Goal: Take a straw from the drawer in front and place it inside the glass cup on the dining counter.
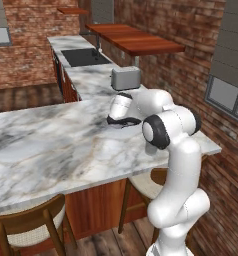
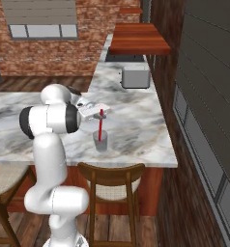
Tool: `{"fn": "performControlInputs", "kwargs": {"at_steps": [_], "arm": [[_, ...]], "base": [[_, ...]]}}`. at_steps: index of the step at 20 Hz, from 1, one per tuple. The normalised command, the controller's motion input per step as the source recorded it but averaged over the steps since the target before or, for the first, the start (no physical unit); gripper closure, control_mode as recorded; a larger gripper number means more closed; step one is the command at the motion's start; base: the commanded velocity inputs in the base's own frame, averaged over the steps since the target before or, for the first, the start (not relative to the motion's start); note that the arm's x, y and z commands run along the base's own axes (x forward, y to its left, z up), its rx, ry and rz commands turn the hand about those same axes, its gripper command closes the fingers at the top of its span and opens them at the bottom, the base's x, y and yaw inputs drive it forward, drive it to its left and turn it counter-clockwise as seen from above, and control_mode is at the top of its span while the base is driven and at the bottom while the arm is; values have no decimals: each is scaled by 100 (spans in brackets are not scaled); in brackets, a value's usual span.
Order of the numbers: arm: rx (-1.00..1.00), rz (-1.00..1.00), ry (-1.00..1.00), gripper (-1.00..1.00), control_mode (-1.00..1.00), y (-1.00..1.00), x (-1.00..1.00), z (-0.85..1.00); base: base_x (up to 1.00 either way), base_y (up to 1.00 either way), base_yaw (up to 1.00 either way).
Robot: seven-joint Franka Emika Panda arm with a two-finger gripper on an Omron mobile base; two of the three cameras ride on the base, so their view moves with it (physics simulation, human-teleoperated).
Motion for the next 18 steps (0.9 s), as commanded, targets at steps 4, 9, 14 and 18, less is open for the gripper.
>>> {"fn": "performControlInputs", "kwargs": {"at_steps": [4, 9, 14, 18], "arm": [[0, 0, -19, 100, -100, 1, -2, -6], [0, 0, -25, 100, -100, 0, 0, -16], [-2, 1, -22, 100, -100, 0, 0, -45], [-7, 0, -15, 100, -100, 0, 1, -63]], "base": [[0, 0, 0], [0, 0, 0], [0, 0, 0], [0, 0, 0]]}}
